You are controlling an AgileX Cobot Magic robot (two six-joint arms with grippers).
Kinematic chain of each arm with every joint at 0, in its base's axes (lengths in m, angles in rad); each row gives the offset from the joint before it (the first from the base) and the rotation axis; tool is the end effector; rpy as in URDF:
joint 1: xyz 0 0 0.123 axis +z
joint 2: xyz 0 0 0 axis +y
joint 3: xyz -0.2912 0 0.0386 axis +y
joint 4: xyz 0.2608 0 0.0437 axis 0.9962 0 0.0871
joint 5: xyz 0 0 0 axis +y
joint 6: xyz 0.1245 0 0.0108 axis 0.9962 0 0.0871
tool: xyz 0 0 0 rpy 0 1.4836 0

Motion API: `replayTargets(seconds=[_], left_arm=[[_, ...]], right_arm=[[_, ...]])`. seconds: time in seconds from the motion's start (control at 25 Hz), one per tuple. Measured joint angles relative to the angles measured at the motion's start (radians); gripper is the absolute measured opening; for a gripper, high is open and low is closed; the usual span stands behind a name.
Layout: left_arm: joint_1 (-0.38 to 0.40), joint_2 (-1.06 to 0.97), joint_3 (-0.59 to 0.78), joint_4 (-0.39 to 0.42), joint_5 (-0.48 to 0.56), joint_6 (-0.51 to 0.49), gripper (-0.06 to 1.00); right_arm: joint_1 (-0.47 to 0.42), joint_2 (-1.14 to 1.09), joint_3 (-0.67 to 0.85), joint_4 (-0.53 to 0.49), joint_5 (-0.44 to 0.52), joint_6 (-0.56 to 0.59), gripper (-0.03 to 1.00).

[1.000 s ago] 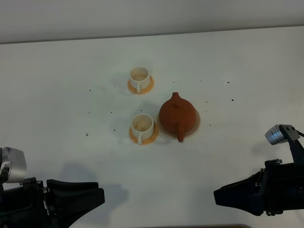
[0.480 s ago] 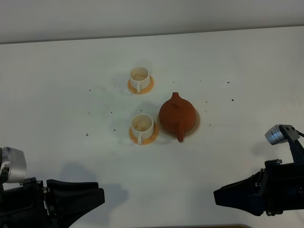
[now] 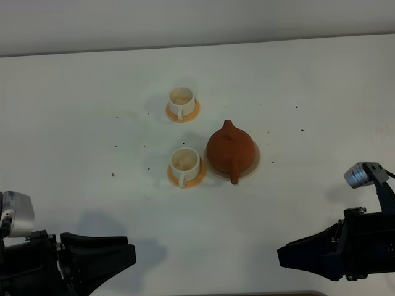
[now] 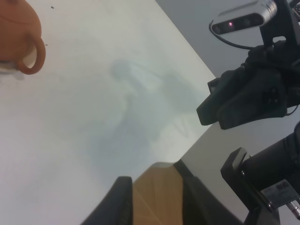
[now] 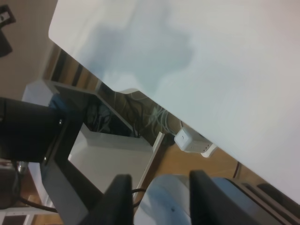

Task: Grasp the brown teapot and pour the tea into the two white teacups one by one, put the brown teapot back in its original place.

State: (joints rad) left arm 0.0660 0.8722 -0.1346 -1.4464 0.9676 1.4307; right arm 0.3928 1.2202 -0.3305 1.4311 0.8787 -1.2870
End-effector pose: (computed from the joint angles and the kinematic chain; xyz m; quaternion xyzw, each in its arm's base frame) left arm 0.1198 -0.0945 0.1747 0.1714 0.8265 -0.4048 0.3517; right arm 0.1299 0.1570 0.1680 -0.2635 0.8350 0.4519 0.1705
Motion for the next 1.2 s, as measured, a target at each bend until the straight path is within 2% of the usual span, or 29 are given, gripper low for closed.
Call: replayTargets(seconds=[0.32,0.44,0.56,0.76,0.88,1.04,1.12,1.2], left_arm=[[0.0,0.0,-0.01,-0.051,-0.001,-0.032,0.26],[0.0,0.0,-0.078,0.029,0.001,-0.127,0.26],[0.0,-0.005,-0.184,0.185,0.0,-0.288,0.26],[0.0,-0.066,-0.359,0.479,-0.001,-0.642,0.26],[0.0,-0.143,-0.438,0.703,0.018,-0.861,0.26],[0.0,-0.256,-0.493,1.027,0.093,-1.147,0.26],[0.0,-0.31,-0.495,1.175,0.145,-1.249,0.26],[0.0,-0.363,-0.495,1.282,0.192,-1.34,0.26]], right_arm=[[0.0,0.0,-0.015,-0.001,0.0,0.0,0.28],[0.0,0.0,-0.051,-0.005,0.0,0.003,0.28],[0.0,0.001,-0.091,-0.035,0.001,0.012,0.28],[0.0,0.002,-0.165,-0.132,0.002,0.091,0.28],[0.0,0.002,-0.202,-0.175,0.001,0.126,0.28],[0.0,0.002,-0.246,-0.226,-0.003,0.17,0.28],[0.0,0.002,-0.256,-0.234,-0.012,0.185,0.28],[0.0,0.002,-0.259,-0.241,-0.02,0.188,0.28]])
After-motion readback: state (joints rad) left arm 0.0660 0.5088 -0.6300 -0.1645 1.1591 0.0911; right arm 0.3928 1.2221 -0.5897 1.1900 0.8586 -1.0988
